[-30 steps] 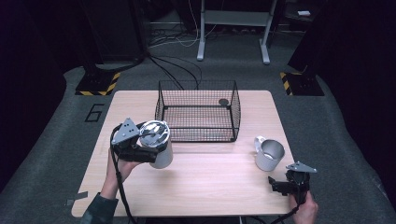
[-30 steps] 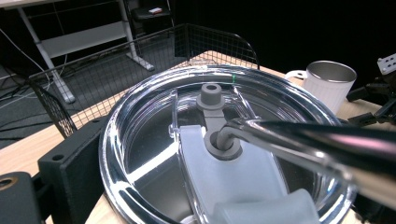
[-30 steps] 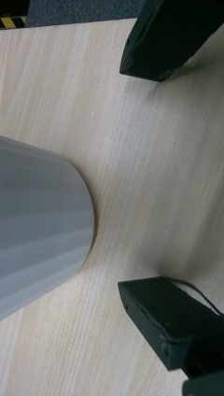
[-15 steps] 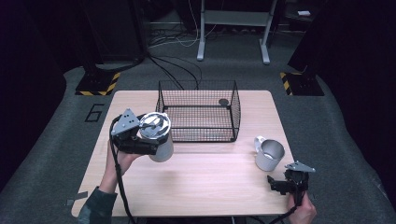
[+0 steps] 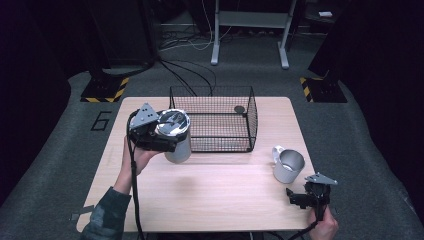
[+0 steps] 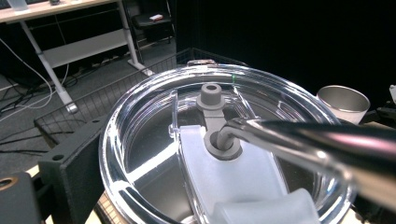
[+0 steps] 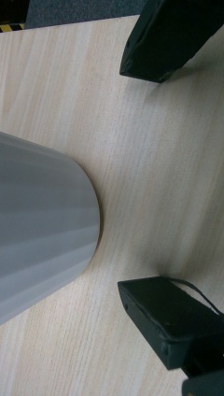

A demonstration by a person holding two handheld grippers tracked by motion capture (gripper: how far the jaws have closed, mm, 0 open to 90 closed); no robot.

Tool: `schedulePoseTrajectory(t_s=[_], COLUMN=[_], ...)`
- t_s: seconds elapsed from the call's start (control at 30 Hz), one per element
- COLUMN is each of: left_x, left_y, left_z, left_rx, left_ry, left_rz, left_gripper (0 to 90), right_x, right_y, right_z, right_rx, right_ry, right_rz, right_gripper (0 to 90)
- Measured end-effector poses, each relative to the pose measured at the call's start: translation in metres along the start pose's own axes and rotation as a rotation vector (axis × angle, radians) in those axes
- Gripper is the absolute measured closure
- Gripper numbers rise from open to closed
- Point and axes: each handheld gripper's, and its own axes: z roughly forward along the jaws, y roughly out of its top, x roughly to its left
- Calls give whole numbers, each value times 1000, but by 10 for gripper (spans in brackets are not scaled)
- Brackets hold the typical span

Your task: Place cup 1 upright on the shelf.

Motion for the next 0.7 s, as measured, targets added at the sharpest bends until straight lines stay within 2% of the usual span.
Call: schedulePoseTrajectory(t_s=[0.43, 0.7], left_x=[4, 10], left_y=[17, 26], left_z=[19, 31], left_rx=[-6, -15], left_ry=[7, 22], left_rz=[18, 8], left_gripper=[41, 41], right_x=[0, 0], right_y=[0, 0], right_z=[0, 0], right_rx=[2, 2], right_ry=[0, 0], right_rz=[-1, -1], right_gripper=[0, 0])
